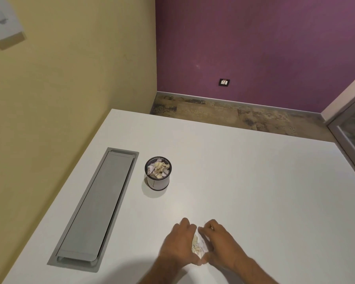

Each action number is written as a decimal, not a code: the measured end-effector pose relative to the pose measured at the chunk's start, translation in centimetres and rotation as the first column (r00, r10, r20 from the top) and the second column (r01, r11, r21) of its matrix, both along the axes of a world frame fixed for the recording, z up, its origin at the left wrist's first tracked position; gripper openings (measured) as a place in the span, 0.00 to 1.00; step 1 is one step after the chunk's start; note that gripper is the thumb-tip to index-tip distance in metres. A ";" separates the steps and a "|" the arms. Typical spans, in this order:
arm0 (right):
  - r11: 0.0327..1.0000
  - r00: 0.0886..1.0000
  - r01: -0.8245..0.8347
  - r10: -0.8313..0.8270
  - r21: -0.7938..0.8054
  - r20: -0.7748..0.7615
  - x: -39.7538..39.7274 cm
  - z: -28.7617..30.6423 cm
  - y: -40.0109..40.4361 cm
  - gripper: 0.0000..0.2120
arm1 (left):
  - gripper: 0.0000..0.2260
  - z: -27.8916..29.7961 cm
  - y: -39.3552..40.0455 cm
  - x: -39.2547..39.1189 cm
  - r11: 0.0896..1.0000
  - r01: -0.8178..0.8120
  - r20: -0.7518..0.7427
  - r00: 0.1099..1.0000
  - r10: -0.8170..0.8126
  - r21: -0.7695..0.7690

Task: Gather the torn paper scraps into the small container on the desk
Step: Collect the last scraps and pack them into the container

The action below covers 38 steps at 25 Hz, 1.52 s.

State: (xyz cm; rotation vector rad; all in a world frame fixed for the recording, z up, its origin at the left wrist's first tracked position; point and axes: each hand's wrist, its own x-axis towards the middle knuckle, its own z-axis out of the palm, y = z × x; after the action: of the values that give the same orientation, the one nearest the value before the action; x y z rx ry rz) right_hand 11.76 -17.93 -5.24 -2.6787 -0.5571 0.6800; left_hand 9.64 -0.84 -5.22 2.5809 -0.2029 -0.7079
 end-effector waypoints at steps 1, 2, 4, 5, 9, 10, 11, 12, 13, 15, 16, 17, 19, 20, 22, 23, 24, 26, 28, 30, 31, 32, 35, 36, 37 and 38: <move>1.000 1.000 0.017 -0.017 0.022 0.015 -0.2 0.0 0.0 0.24 | 0.29 -0.2 -0.3 -0.1 1.000 -0.013 0.022 1.000 0.013 0.001; 0.999 0.999 0.034 -0.036 0.042 0.033 -0.5 -0.1 0.0 0.18 | 0.25 -0.4 -0.5 -0.3 1.000 -0.026 0.041 0.999 0.026 -0.003; 0.995 0.995 0.068 -0.073 0.075 0.070 -1.0 -0.2 0.1 0.12 | 0.18 -0.7 -0.8 -0.4 0.999 -0.038 0.069 0.997 0.040 -0.029; 0.993 0.993 0.080 -0.086 0.085 0.076 -1.3 -0.3 0.2 0.11 | 0.14 -0.8 -0.9 -0.5 0.998 -0.038 0.068 0.997 0.041 -0.041; 0.991 0.988 0.097 -0.108 0.092 0.112 -1.7 -0.7 0.5 0.12 | 0.09 -0.9 -0.9 -0.6 0.996 -0.065 0.049 0.996 0.068 -0.055; 0.991 0.987 0.097 -0.108 0.090 0.117 -1.6 -0.7 0.6 0.12 | 0.09 -1.0 -0.9 -0.6 0.997 -0.064 0.046 0.997 0.066 -0.049; 0.992 0.987 0.096 -0.106 0.086 0.124 -1.6 -0.9 0.7 0.12 | 0.10 -1.1 -0.8 -0.6 0.997 -0.060 0.043 0.997 0.062 -0.046; 0.993 0.986 0.093 -0.103 0.077 0.133 -1.6 -1.0 0.8 0.13 | 0.10 -1.2 -0.8 -0.6 0.997 -0.057 0.041 0.997 0.058 -0.044; 0.994 0.985 0.089 -0.097 0.063 0.144 -1.6 -1.2 0.9 0.14 | 0.09 -1.2 -0.8 -0.6 0.997 -0.059 0.045 0.997 0.061 -0.047; 0.998 0.981 0.067 -0.070 0.021 0.181 -1.8 -1.7 1.2 0.15 | 0.09 -1.4 -0.6 -0.7 0.990 -0.103 0.070 0.991 0.110 -0.096; 0.998 0.979 0.059 -0.059 0.007 0.197 -1.9 -2.0 1.3 0.14 | 0.09 -1.4 -0.5 -0.9 0.982 -0.134 0.084 0.986 0.146 -0.131; 0.999 0.977 0.054 -0.053 0.005 0.205 -2.0 -2.2 1.3 0.14 | 0.09 -1.5 -0.4 -1.0 0.973 -0.162 0.095 0.979 0.179 -0.163; 0.998 0.979 0.060 -0.064 0.029 0.195 -1.8 -2.2 1.3 0.12 | 0.08 -1.4 0.1 -1.3 0.956 -0.211 0.103 0.966 0.236 -0.206; 0.992 0.977 0.097 -0.109 0.077 0.183 -1.7 -1.9 1.3 0.11 | 0.06 -1.3 0.4 -1.3 0.943 -0.241 0.101 0.958 0.269 -0.229; 0.950 0.949 0.243 -0.275 0.197 0.157 -1.2 -1.5 1.2 0.07 | 0.04 -0.4 1.3 -1.0 0.903 -0.299 0.107 0.933 0.345 -0.308; 0.910 0.916 0.328 -0.372 0.254 0.149 -1.0 -1.5 1.0 0.07 | 0.03 0.4 1.8 -0.8 0.881 -0.317 0.120 0.918 0.378 -0.352; 0.865 0.878 0.401 -0.457 0.300 0.145 -0.7 -1.5 0.8 0.08 | 0.03 1.3 2.3 -0.3 0.860 -0.335 0.139 0.900 0.413 -0.386; 0.813 0.825 0.479 -0.546 0.331 0.145 -0.1 -1.5 0.6 0.09 | 0.03 3.7 3.4 1.1 0.793 -0.403 0.176 0.833 0.525 -0.457; 0.809 0.821 0.489 -0.553 0.325 0.140 0.5 -1.6 0.8 0.08 | 0.03 6.0 4.7 3.4 0.717 -0.434 0.245 0.736 0.631 -0.545; 0.827 0.838 0.471 -0.528 0.306 0.138 0.8 -1.7 1.0 0.07 | 0.05 8.1 6.6 6.1 0.673 -0.429 0.326 0.637 0.698 -0.602; 0.838 0.846 0.456 -0.513 0.300 0.145 0.9 -1.7 1.1 0.06 | 0.05 8.9 7.6 7.6 0.656 -0.435 0.339 0.605 0.720 -0.617; 0.849 0.855 0.437 -0.495 0.295 0.157 0.9 -1.8 1.2 0.06 | 0.05 9.4 8.7 9.0 0.652 -0.448 0.342 0.594 0.728 -0.611; 0.909 0.893 0.360 -0.401 0.211 0.205 1.4 -2.2 1.1 0.10 | 0.04 9.8 11.3 12.3 0.746 -0.496 0.363 0.662 0.656 -0.444; 0.927 0.905 0.334 -0.366 0.170 0.219 1.7 -2.3 1.1 0.11 | 0.04 9.7 11.9 13.0 0.787 -0.498 0.373 0.697 0.613 -0.363; 0.940 0.912 0.311 -0.337 0.140 0.233 2.1 -2.3 1.2 0.11 | 0.04 9.5 12.3 13.6 0.821 -0.491 0.376 0.730 0.570 -0.292; 0.949 0.916 0.292 -0.314 0.120 0.249 2.3 -2.3 1.3 0.11 | 0.05 9.4 12.5 14.1 0.845 -0.477 0.366 0.762 0.534 -0.241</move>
State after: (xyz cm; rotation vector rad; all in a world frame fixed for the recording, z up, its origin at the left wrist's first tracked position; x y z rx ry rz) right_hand 14.09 -16.63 -7.58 -2.7115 -0.2133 0.2091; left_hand 23.78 11.65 4.15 2.4519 0.3089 0.0707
